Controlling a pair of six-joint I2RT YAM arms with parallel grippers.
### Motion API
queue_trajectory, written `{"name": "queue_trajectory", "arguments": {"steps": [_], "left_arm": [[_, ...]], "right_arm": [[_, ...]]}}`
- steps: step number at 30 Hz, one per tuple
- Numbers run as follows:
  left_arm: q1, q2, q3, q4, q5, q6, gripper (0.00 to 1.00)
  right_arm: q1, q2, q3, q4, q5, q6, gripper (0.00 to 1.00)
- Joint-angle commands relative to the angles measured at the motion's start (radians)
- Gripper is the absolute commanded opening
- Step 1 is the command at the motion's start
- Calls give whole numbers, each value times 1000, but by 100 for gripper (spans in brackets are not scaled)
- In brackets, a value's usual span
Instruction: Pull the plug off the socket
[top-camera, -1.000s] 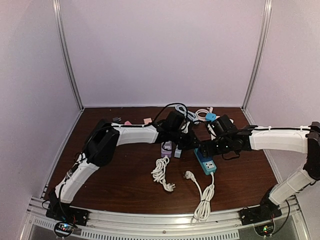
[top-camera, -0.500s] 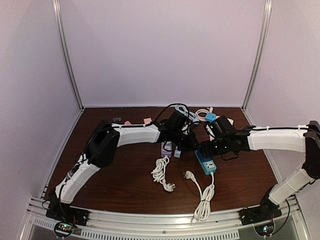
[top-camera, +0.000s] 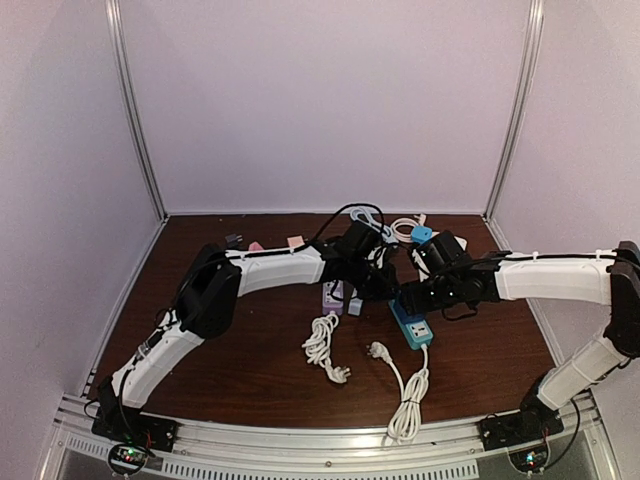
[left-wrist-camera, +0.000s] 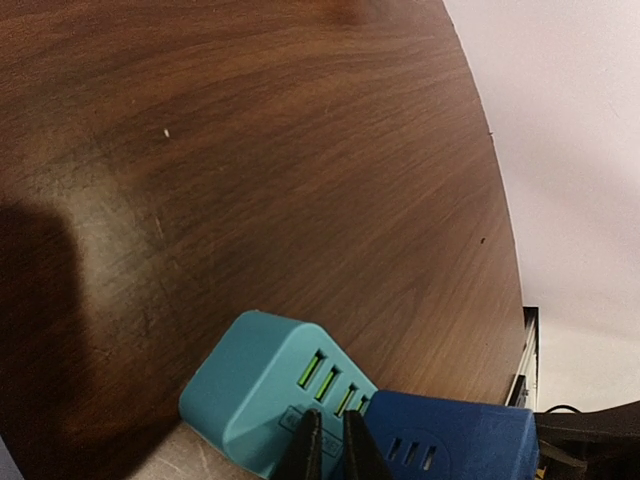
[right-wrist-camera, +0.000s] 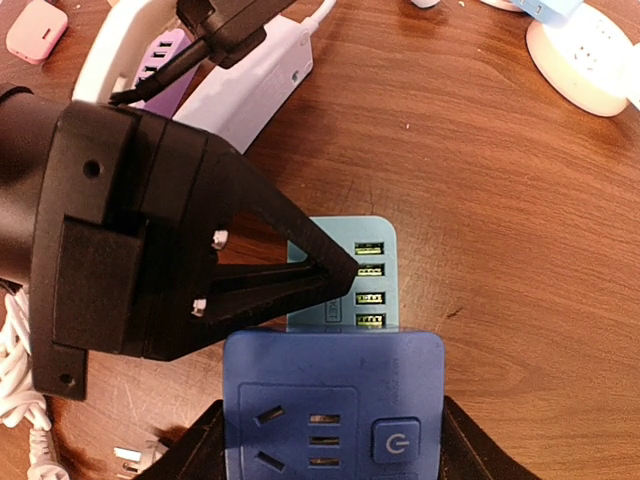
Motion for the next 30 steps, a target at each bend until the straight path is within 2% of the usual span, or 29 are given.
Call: {"name": "queue_trajectory", "arguments": {"steps": [1, 5, 20, 30], "left_arm": [[-10, 58, 14, -81, -32, 46, 10], [-14, 84, 61, -151, -35, 89, 9], [-33, 101, 61, -206, -39, 116, 9], [-35, 102, 63, -212, -40, 121, 9]], "right_arm": [[5, -15, 29, 14, 9, -10, 36], [5, -31, 44, 26, 36, 1, 34], [-2, -50, 88, 65, 80, -33, 33], [-48, -28, 104, 26, 36, -10, 34]]}}
